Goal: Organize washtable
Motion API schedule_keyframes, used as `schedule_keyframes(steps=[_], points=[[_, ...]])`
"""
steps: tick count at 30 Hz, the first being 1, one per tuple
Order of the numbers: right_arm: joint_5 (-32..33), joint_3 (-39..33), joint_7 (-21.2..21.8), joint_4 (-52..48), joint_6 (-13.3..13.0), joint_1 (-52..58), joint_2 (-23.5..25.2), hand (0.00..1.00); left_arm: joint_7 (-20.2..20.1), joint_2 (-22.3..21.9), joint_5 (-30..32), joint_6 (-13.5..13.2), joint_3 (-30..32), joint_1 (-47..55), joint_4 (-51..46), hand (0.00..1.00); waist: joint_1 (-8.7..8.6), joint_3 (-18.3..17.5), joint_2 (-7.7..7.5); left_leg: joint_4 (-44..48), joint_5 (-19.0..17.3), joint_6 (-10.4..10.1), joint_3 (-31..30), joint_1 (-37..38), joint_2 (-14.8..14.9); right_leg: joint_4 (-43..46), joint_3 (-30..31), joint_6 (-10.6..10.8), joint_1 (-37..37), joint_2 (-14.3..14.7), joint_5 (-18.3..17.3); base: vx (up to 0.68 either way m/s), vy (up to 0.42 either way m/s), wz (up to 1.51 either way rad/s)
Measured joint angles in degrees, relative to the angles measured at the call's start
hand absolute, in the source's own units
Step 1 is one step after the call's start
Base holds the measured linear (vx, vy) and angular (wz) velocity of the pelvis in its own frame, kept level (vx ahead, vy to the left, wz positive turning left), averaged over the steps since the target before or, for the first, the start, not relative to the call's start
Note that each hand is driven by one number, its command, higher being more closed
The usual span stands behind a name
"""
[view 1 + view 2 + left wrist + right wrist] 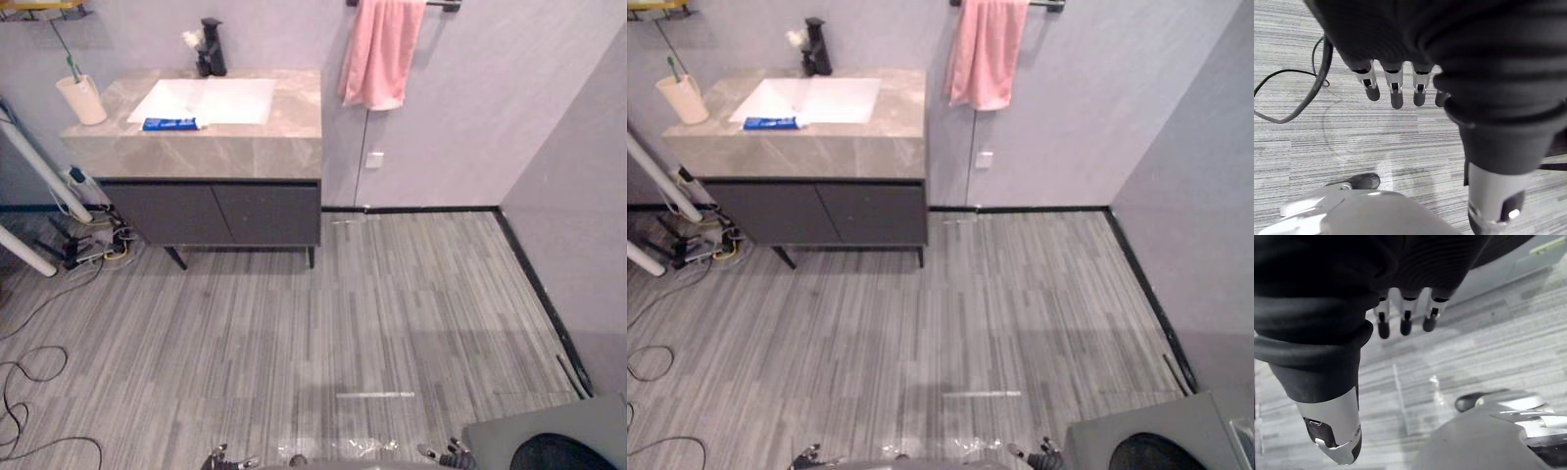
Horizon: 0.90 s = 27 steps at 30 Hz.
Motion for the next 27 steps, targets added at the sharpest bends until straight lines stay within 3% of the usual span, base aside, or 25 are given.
schedule_keyframes(steps=[3, 27], points=[[-1.1, 0.0, 0.0, 0.0, 0.0, -0.1, 0.0, 0.00, 0.1, 0.0, 0.3, -0.2, -0.1, 0.0, 0.0, 0.00, -0.06, 0.2, 0.09, 0.0, 0.1, -0.2, 0.1, 0.2, 0.0, -1.1, -0.1, 0.8, 0.8, 0.0, 0.5, 0.00, 0.000, 0.00], [-1.2, -0.1, -0.3, 1.7, 0.1, -2.0, -0.5, 0.00, 0.7, 0.0, -1.3, -0.8, -0.6, -1.0, 0.2, 0.00, -0.11, 3.2, 0.45, -0.5, 0.7, -0.6, 4.0, 0.6, 1.7, -3.4, 2.1, -0.9, 1.0, 1.7, 2.7, -0.04, -0.040, -0.05]])
